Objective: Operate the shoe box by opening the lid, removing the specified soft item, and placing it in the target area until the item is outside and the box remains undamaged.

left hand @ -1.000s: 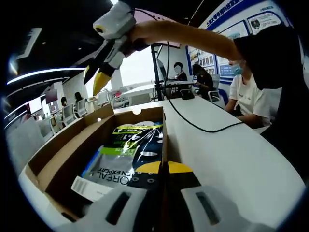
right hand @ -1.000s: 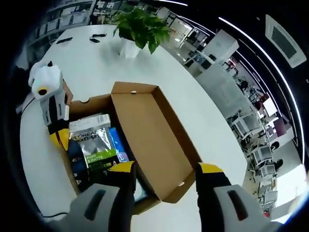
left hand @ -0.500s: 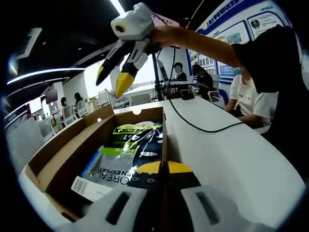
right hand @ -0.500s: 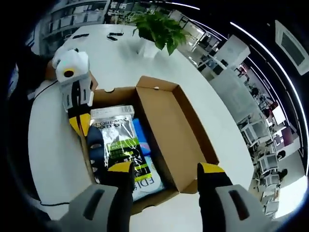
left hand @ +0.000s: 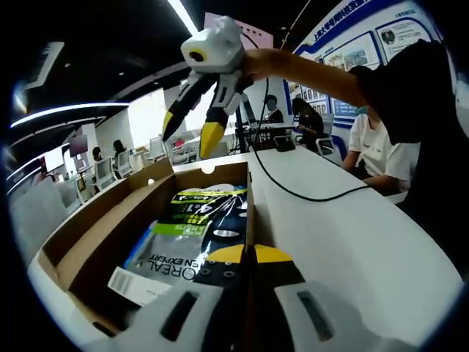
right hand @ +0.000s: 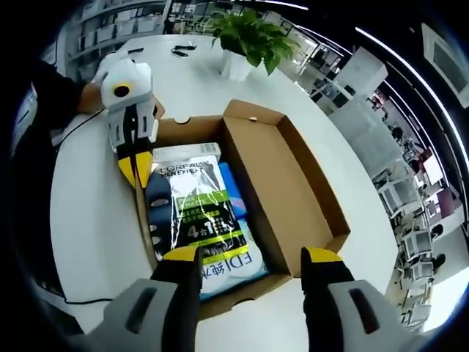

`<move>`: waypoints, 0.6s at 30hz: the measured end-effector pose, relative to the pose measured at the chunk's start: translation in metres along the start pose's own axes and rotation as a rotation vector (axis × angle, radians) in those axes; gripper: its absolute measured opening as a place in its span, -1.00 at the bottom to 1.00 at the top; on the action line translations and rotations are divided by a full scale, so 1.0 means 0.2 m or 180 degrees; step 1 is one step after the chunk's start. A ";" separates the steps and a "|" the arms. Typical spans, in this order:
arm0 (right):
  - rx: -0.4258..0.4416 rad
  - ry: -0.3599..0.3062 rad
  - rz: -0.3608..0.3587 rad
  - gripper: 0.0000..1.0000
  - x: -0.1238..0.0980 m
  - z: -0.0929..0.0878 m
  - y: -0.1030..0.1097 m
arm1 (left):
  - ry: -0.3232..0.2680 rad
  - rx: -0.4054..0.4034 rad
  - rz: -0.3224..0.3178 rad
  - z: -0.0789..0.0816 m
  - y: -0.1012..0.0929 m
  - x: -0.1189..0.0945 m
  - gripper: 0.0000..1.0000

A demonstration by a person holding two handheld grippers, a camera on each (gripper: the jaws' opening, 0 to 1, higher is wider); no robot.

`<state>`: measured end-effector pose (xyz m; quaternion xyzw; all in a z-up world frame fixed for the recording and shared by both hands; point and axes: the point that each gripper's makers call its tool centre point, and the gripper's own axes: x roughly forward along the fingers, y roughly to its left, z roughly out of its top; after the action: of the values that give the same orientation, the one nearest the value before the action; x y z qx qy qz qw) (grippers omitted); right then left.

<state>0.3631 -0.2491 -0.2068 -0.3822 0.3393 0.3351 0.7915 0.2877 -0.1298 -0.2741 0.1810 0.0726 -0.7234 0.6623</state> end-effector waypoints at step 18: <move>0.0169 -0.0244 0.0561 0.08 0.10 0.04 0.09 | 0.0016 0.0006 -0.0005 0.00 0.01 0.01 -0.95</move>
<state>0.3611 -0.2289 -0.2260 -0.3166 0.3498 0.4087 0.7813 0.2903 -0.1313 -0.2740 0.1833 0.0738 -0.7235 0.6614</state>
